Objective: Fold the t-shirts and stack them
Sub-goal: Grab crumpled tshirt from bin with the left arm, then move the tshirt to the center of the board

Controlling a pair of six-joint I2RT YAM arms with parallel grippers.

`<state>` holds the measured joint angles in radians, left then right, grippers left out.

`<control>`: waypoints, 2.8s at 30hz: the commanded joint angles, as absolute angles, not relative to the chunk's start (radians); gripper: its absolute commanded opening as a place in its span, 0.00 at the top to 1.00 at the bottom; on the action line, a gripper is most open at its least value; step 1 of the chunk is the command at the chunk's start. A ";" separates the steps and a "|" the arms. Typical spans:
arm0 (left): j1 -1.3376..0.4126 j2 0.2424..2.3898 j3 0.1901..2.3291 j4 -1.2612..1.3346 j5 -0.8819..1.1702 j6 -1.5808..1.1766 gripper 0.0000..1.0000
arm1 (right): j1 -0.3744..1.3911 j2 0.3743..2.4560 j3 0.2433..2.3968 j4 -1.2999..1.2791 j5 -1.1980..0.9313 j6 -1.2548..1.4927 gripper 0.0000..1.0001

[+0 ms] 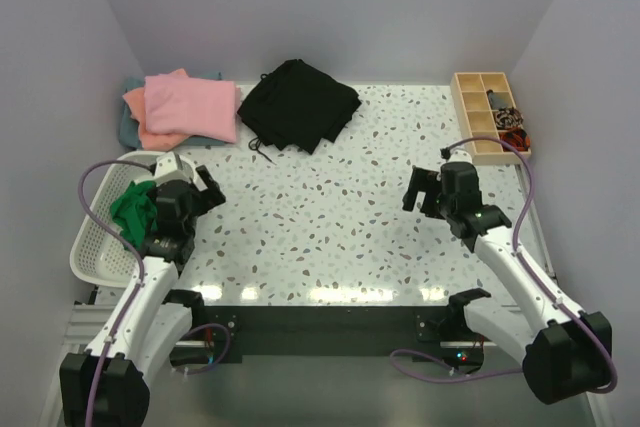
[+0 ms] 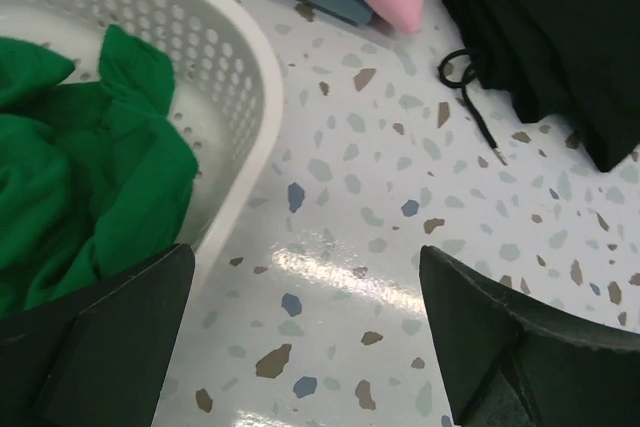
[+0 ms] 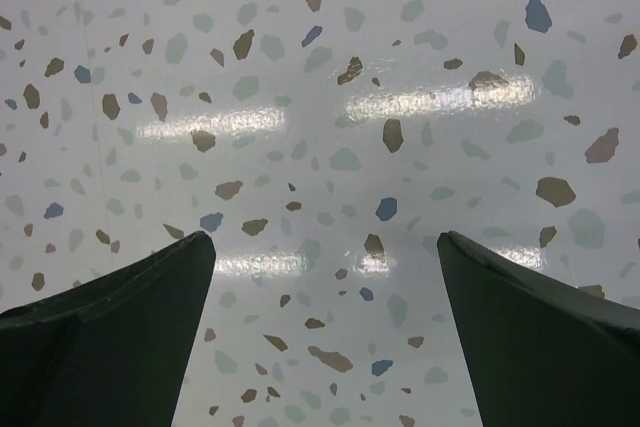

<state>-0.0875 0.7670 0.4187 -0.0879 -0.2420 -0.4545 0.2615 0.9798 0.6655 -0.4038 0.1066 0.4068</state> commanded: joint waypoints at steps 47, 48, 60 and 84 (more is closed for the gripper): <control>0.104 0.842 1.109 -0.214 0.287 -0.571 1.00 | 0.262 0.949 0.545 -0.210 0.002 0.414 0.01; 0.097 0.838 1.097 -0.180 0.357 -0.580 1.00 | 0.264 0.953 0.546 -0.207 0.002 0.416 0.01; -0.352 0.975 0.573 0.297 0.588 -0.509 0.87 | 0.264 0.927 0.545 -0.201 0.002 0.451 0.01; -0.727 1.072 0.502 0.128 -0.486 -0.466 0.00 | 0.650 1.416 0.748 -0.015 -0.198 0.390 0.01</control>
<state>-0.7288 1.1419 0.5159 0.2089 -0.2543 -0.4515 0.5701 1.2854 0.6518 -0.1215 -0.1772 0.3885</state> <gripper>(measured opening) 0.997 0.986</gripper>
